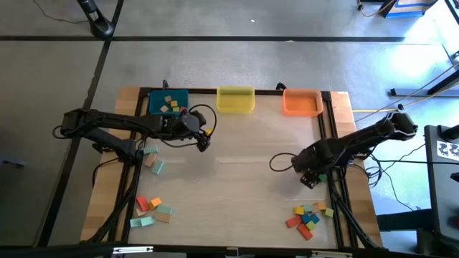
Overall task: Sort blocks by size
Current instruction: Put the green square block into the blue bin
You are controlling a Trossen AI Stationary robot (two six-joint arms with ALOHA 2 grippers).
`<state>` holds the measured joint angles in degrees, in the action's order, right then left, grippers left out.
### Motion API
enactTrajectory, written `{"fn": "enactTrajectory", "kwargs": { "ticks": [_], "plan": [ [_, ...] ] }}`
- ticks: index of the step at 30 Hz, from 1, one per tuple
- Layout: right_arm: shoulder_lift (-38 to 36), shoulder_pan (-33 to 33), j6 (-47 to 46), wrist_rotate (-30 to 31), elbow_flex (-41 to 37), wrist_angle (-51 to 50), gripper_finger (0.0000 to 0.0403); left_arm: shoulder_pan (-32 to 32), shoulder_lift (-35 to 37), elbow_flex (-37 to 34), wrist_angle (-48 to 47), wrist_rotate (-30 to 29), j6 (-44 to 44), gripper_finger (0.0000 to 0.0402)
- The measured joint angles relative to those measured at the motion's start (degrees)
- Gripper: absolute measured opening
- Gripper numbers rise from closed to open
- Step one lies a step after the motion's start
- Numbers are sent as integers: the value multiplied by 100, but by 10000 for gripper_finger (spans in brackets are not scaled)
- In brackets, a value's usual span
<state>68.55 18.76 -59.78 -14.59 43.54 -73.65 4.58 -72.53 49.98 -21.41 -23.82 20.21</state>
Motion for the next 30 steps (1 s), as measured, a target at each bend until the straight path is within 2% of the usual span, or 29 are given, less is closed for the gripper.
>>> {"fn": "enactTrajectory", "kwargs": {
  "ticks": [11, 19, 27, 30],
  "plan": [
    [192, 383, -748, -18, -339, 575, 266, 0, 0, 0, 27, -2, -2, 223],
    [861, 376, -755, -55, -340, 571, 266, 0, 0, 0, 107, -1, -111, 223],
    [1535, 371, -332, -881, -540, 1007, 266, 0, 0, 0, 108, -1, -111, 223],
    [1595, 372, -193, -968, -509, 1021, 266, 0, 0, 0, 108, -1, -115, 223]
  ]
}}
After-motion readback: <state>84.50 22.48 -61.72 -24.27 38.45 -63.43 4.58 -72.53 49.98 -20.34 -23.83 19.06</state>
